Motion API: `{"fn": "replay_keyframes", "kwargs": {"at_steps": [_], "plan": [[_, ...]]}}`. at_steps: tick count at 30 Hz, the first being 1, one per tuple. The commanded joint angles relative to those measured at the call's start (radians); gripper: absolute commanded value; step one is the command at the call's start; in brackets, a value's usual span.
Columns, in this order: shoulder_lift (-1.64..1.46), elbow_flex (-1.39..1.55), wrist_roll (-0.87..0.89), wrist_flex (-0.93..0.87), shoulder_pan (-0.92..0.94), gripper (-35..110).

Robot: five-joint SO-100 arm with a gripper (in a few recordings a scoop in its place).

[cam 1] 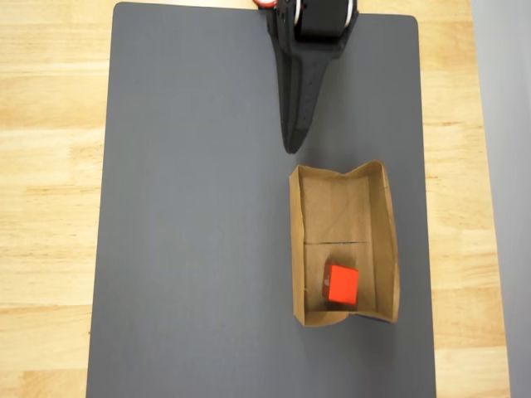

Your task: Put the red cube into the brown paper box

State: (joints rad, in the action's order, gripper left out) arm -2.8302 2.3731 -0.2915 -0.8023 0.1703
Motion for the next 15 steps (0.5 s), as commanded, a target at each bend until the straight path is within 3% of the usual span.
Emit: {"fn": "replay_keyframes", "kwargs": {"at_steps": [1,15], "plan": [[-0.161,0.041,-0.011,-0.029,0.037,0],[-0.311,0.290,0.069,0.152,0.057,0]]}}
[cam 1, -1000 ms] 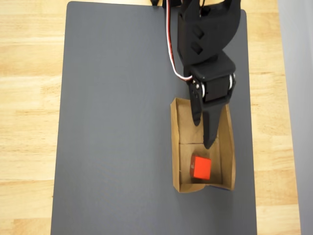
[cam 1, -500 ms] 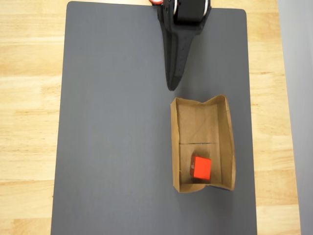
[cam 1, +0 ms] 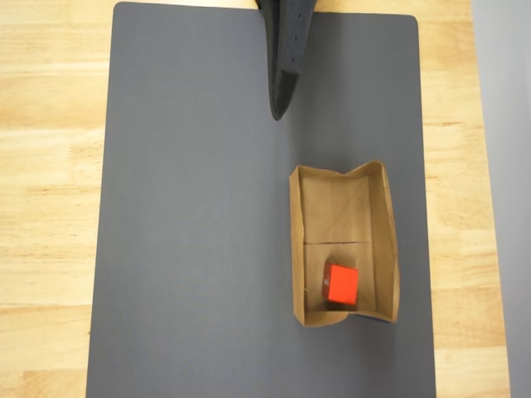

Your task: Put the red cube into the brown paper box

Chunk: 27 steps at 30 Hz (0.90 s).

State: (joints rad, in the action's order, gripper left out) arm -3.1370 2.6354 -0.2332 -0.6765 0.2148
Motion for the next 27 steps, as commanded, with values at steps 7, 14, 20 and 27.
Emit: {"fn": "replay_keyframes", "kwargs": {"at_steps": [7,14,20,27], "plan": [[-0.006,0.037,0.083,-0.117,-0.032,0],[-0.006,0.037,0.144,-0.282,-0.038,0],[-0.006,0.037,0.164,-0.339,-0.021,0],[-0.006,0.037,0.152,-0.411,-0.035,0]]}}
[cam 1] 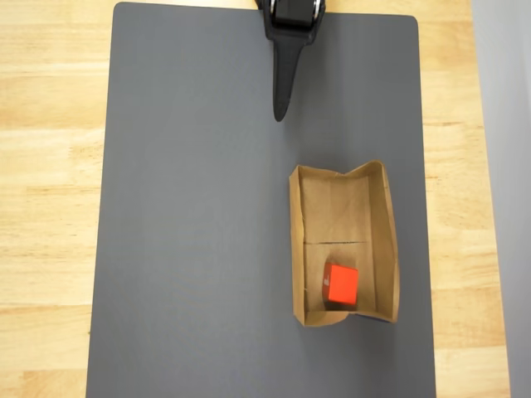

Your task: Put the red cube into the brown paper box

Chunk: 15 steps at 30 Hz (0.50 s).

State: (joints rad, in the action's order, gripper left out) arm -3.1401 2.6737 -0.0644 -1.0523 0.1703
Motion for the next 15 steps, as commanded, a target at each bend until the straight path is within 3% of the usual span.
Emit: {"fn": "replay_keyframes", "kwargs": {"at_steps": [1,15], "plan": [[-0.003,-0.002,-0.017,-0.048,0.006,0],[-0.003,-0.002,-0.003,-0.049,0.020,0]]}}
